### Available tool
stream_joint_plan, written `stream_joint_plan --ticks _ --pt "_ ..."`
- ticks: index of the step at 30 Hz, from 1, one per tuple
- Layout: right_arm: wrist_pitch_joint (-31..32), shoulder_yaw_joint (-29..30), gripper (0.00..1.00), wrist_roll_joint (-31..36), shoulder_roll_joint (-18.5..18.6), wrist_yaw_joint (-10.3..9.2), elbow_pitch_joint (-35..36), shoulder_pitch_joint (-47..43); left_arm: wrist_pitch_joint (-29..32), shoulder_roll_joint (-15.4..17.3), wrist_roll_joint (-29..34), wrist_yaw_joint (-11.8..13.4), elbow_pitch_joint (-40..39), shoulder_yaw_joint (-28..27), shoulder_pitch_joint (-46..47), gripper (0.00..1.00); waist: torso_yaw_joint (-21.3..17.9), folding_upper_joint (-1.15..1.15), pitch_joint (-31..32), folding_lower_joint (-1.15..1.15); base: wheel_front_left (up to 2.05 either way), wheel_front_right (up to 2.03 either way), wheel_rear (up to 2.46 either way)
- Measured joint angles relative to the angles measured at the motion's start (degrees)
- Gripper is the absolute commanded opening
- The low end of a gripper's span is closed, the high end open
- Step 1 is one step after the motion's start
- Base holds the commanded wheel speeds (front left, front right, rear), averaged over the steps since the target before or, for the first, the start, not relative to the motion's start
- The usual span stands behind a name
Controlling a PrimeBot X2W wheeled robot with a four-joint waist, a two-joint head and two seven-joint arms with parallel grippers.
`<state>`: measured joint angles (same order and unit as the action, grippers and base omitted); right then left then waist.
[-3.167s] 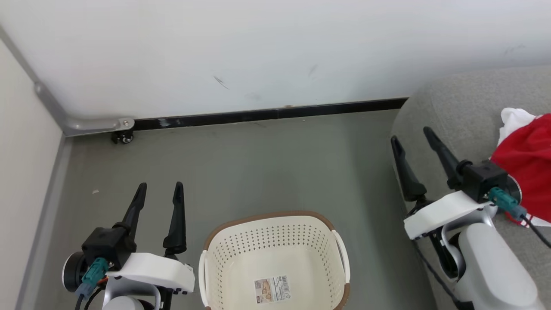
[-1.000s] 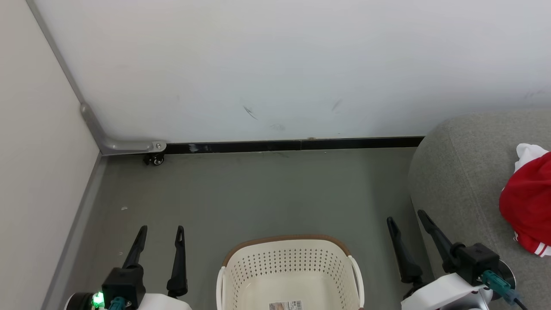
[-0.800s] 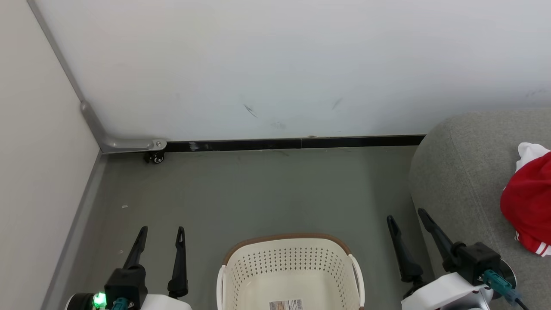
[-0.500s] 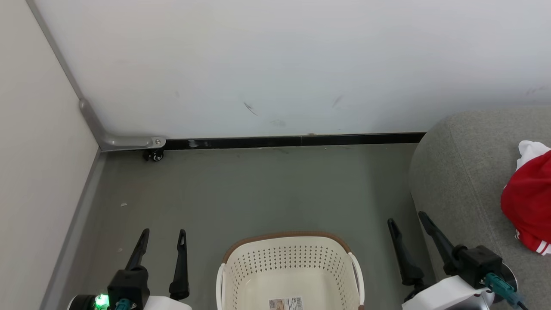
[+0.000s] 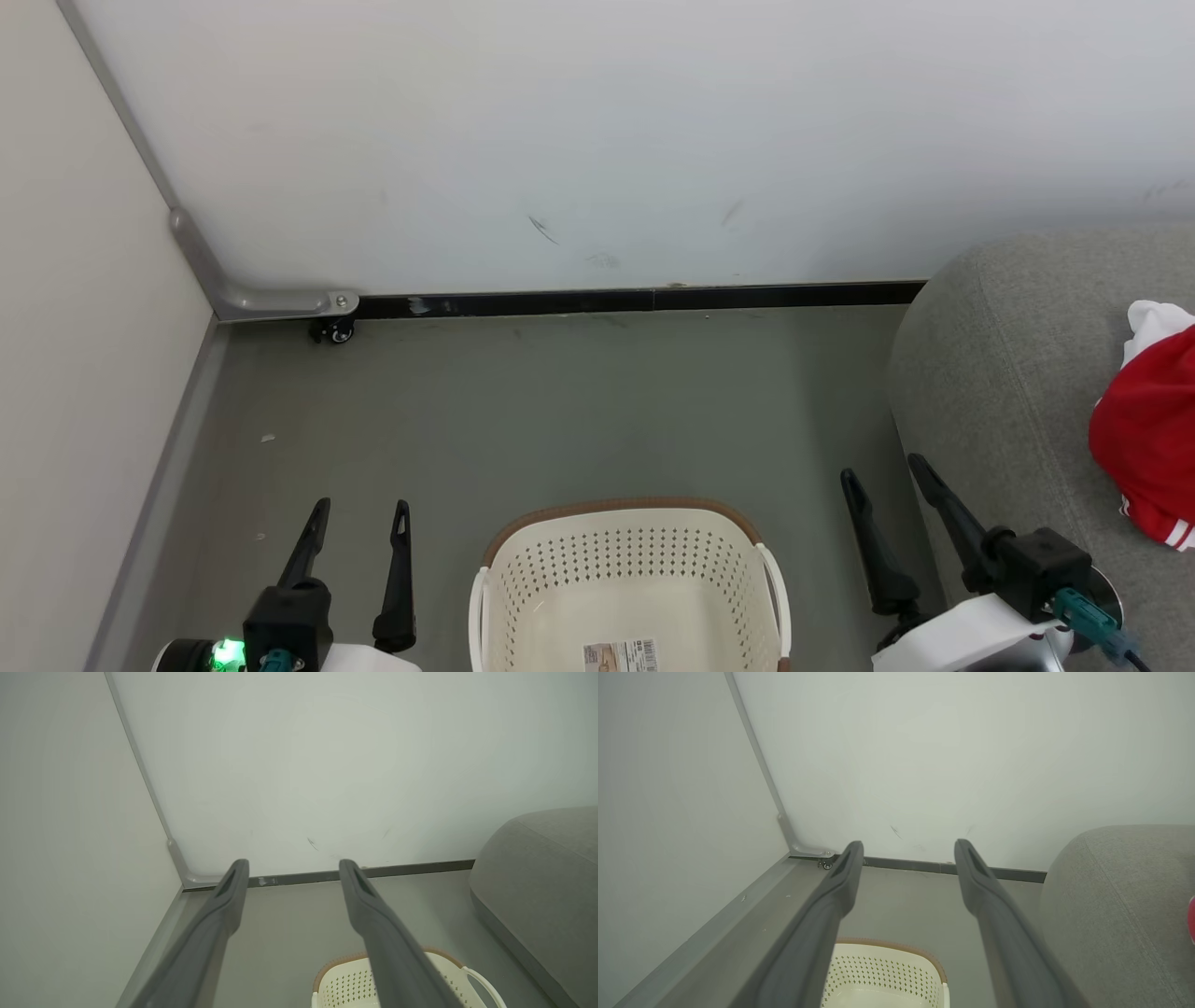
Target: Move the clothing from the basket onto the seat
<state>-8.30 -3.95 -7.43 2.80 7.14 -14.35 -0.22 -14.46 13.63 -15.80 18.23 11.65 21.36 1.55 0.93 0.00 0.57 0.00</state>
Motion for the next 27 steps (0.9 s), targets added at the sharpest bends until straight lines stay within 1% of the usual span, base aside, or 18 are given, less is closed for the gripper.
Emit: stream_joint_plan --ticks 8,10,11,15,18,23,27 --pt "0.3 0.0 1.0 -0.2 0.0 0.0 0.7 -0.1 0.0 0.1 0.1 0.0 0.9 0.2 0.1 1.0 0.1 0.0 -0.1 0.0 0.0 0.0 0.0" --pt "0.5 0.0 1.0 -0.2 0.0 0.0 0.8 -0.1 0.0 0.1 0.3 0.0 1.1 0.3 0.1 0.93 0.1 0.0 -0.1 0.0 0.0 0.0 0.0" --pt "0.6 0.0 0.0 -0.1 0.0 -0.01 0.6 -0.1 0.0 0.0 0.3 0.0 1.3 0.4 0.0 0.0 0.1 0.0 -0.1 0.0 0.0 0.0 0.0" --pt "0.6 -0.2 0.0 -0.1 -0.2 -0.09 -1.9 -1.4 0.1 -1.0 0.3 -0.1 3.7 1.1 -1.3 0.0 0.1 0.0 -0.1 0.0 0.0 0.0 0.0" --pt "0.6 -0.3 0.0 -0.4 -0.2 -0.09 -2.5 -2.5 0.4 -1.5 -0.3 -0.1 4.0 1.3 -2.1 0.0 0.1 0.0 -0.1 0.0 0.0 0.0 0.0" --pt "0.6 -0.6 0.0 -3.5 -0.3 -0.09 -1.9 -2.5 0.5 -1.8 -3.1 -0.7 2.7 0.9 -2.5 0.0 0.1 0.0 -0.2 0.0 0.0 0.0 0.0" --pt "0.5 -0.9 0.0 -6.9 -0.3 -0.09 -0.7 -2.5 0.9 -2.1 -6.4 -1.6 2.0 0.2 -2.5 0.0 0.0 0.0 -0.3 0.0 0.0 0.0 0.0"
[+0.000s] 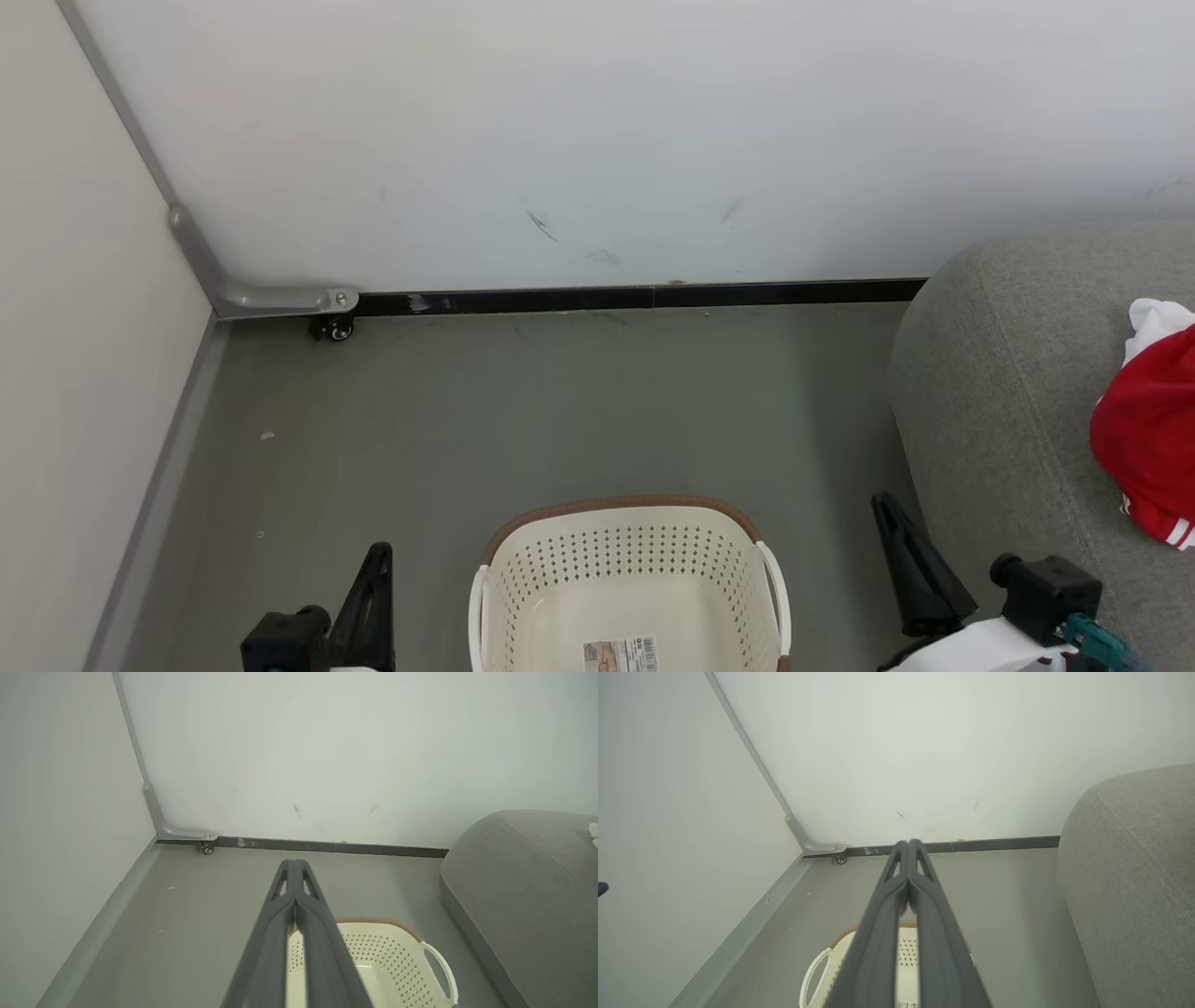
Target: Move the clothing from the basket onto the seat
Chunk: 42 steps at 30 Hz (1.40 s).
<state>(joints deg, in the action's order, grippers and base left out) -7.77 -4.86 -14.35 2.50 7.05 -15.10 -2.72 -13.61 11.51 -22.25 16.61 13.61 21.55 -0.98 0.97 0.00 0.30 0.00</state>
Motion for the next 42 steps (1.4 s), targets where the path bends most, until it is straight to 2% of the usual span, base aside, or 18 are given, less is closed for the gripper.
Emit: stream_joint_plan --ticks 9,28,35,42 --pt "0.2 0.9 0.0 -10.4 0.0 0.0 0.5 0.0 1.6 -1.0 -8.7 -2.1 -0.8 -2.7 0.0 0.0 -0.1 0.0 0.0 0.07 0.0 0.0 0.0" --pt "3.0 2.7 0.0 -28.2 0.9 0.0 0.9 0.2 5.7 -2.3 -24.7 -6.7 -1.7 -7.7 0.0 0.0 -0.4 0.0 0.7 0.95 0.0 0.0 0.0" --pt "3.7 3.1 0.0 -34.5 1.3 0.0 0.9 0.4 7.0 -2.7 -30.4 -8.5 -1.7 -9.5 0.0 0.0 -0.4 0.0 0.8 0.99 0.0 0.0 0.0" --pt "4.3 3.5 0.0 -40.0 1.5 0.0 0.9 0.7 8.1 -3.0 -35.2 -10.0 -1.7 -10.9 0.0 0.0 -0.5 0.0 0.7 0.75 0.0 0.0 0.0"
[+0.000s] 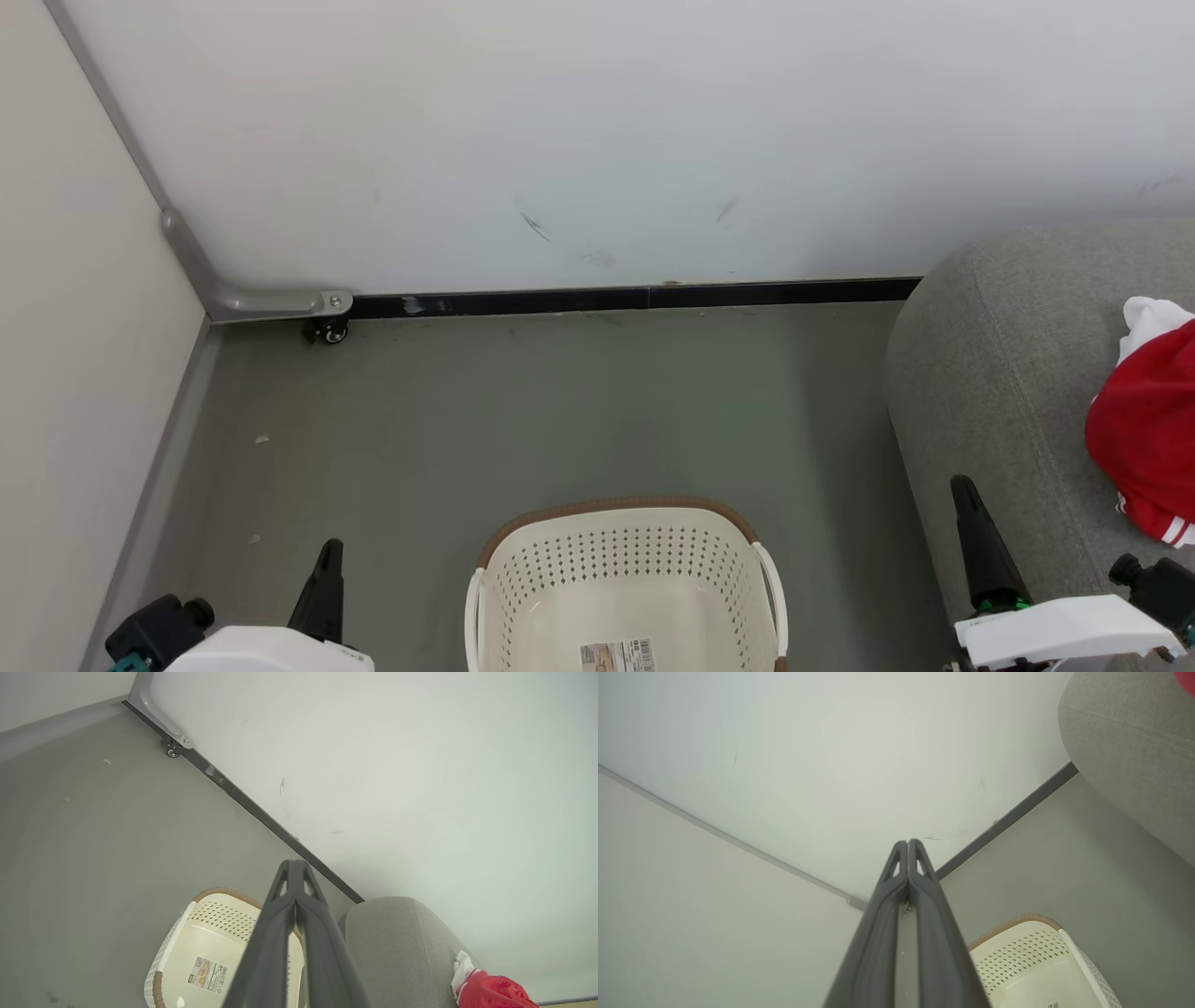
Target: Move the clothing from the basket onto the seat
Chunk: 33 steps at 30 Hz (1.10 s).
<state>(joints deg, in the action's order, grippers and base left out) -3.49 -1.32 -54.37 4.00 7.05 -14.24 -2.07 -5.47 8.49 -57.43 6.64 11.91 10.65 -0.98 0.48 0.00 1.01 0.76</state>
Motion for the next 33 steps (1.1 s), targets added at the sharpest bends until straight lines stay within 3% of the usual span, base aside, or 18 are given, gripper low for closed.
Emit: stream_joint_plan --ticks 8,12,33 --pt "1.1 0.7 0.0 -8.1 0.3 0.0 -0.4 0.8 1.8 -0.6 -7.2 -2.4 0.2 -2.2 0.1 0.0 -0.1 0.0 -0.4 -0.46 0.0 0.0 0.0" --pt "1.6 0.9 0.0 -11.6 0.5 0.0 -0.4 1.9 2.5 -1.1 -10.4 -3.2 0.3 -3.1 0.2 0.0 -0.1 0.0 -0.7 -0.59 0.0 0.0 0.0" --pt "3.7 2.5 0.0 -30.3 1.5 0.0 -0.5 3.6 6.1 -2.5 -27.1 -9.2 1.1 -8.2 1.6 0.0 -0.4 0.0 -1.1 -0.72 0.0 0.0 0.0"
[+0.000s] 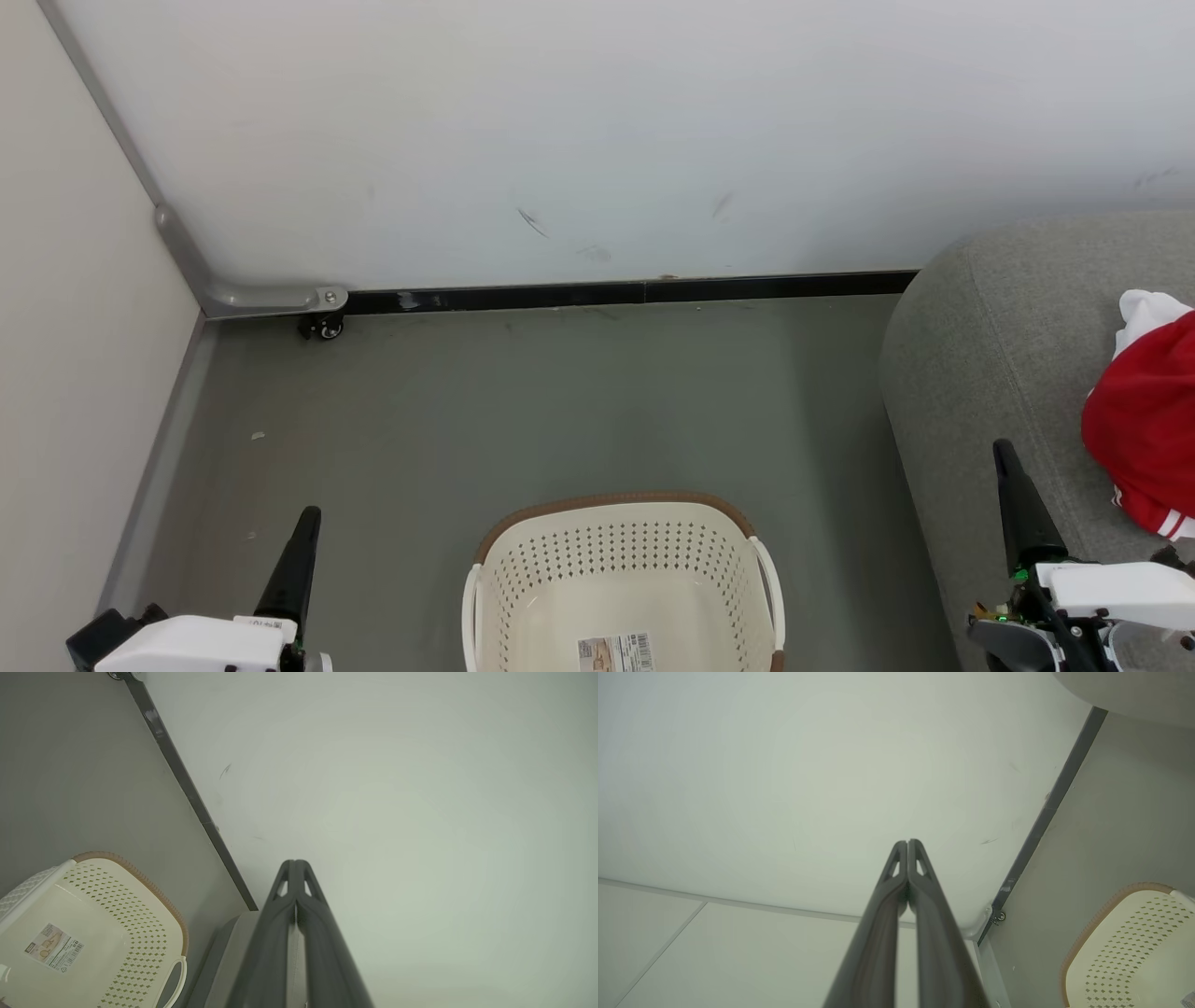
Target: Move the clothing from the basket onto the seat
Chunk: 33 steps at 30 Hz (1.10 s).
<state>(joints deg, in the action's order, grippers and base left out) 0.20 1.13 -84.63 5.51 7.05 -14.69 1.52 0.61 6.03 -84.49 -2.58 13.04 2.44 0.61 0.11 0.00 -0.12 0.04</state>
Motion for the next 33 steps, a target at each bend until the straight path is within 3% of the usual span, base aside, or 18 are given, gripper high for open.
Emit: stream_joint_plan --ticks 14,33 --pt "0.9 0.7 0.0 -11.9 0.5 0.0 0.0 1.2 2.4 -1.1 -10.4 -3.5 0.6 -3.2 1.1 0.0 -0.1 0.0 -0.1 0.0 0.0 0.0 0.0" --pt "1.3 0.8 0.0 -12.1 0.5 0.0 -0.1 1.2 2.4 -1.1 -10.7 -3.5 1.5 -3.3 1.9 0.0 -0.1 0.0 -0.1 -0.01 0.0 0.0 0.0"
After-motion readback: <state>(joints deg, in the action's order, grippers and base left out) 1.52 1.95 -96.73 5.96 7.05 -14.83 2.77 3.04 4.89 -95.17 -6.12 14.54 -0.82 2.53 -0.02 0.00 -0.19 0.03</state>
